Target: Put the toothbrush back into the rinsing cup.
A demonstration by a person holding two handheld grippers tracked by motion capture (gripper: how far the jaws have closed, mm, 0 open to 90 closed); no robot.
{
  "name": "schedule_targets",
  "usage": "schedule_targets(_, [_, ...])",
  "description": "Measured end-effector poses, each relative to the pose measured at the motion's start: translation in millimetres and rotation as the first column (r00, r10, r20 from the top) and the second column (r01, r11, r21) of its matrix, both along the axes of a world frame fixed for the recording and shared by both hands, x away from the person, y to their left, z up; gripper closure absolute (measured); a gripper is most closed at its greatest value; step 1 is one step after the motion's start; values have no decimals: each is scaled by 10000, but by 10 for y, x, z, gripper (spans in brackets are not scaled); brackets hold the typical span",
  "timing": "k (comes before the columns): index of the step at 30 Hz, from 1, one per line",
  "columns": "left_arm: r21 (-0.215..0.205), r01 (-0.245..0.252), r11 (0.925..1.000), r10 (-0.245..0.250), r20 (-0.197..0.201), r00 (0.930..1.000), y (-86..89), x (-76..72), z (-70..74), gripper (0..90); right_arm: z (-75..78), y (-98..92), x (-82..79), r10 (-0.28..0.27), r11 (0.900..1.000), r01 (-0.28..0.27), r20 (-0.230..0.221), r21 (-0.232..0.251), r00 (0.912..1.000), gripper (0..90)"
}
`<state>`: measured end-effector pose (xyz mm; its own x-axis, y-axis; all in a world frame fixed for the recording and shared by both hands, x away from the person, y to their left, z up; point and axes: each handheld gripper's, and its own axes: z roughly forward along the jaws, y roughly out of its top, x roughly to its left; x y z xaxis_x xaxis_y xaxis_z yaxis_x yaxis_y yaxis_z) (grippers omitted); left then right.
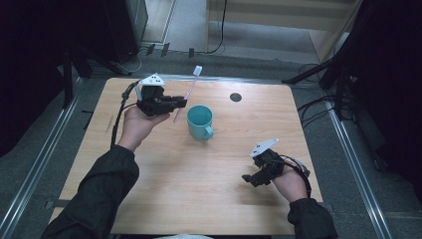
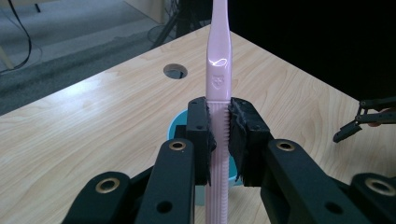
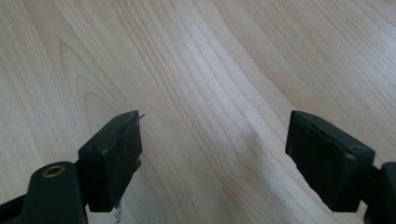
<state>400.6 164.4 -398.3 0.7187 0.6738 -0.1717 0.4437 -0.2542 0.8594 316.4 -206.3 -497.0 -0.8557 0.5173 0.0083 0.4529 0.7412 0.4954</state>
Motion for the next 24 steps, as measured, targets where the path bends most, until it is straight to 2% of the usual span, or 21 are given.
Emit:
schedule_targets(11, [-4, 172, 9999, -172, 162, 9997, -125, 59, 3, 783, 3, -15, -46, 32, 9999, -33, 111, 137, 9999, 190])
schedule_targets(17, [-72, 182, 9998, -180, 255, 9995, -173, 107, 4, 783, -18, 3, -74, 79, 10000, -79, 28, 40, 10000, 190])
schedule_targets(24, [-20, 312, 9995, -312, 176, 9994, -253, 149, -36, 783, -18, -14, -95, 9, 10000, -9, 6, 71, 10000, 191])
